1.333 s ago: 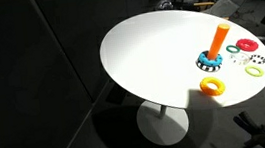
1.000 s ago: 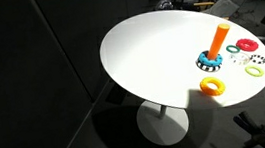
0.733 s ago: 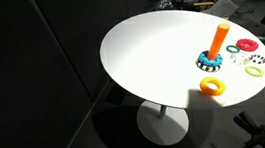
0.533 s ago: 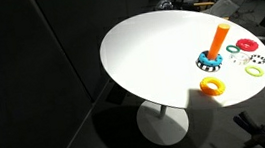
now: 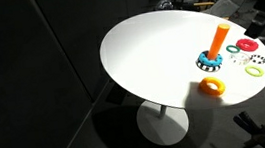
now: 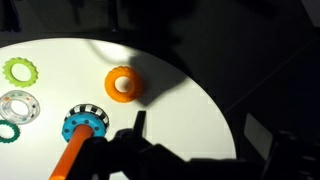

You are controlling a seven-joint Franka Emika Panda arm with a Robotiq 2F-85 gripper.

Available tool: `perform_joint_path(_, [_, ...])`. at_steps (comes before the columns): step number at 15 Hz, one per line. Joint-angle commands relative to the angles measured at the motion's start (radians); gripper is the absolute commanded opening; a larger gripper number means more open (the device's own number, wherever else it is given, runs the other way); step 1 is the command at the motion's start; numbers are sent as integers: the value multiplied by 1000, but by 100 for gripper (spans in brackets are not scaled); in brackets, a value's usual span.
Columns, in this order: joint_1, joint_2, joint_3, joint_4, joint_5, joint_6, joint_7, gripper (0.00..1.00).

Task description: Pick up the orange ring from the table and put it on the ring holder

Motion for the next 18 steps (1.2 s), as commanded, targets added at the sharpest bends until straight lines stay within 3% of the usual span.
perform_joint_path(1, [-19, 57, -12, 5, -27, 51, 29, 100])
perform_joint_path(12, [-76, 220, -39, -19, -71, 275, 89, 100])
perform_joint_path(18, [-91, 287, -56, -12, -133, 297, 141, 100])
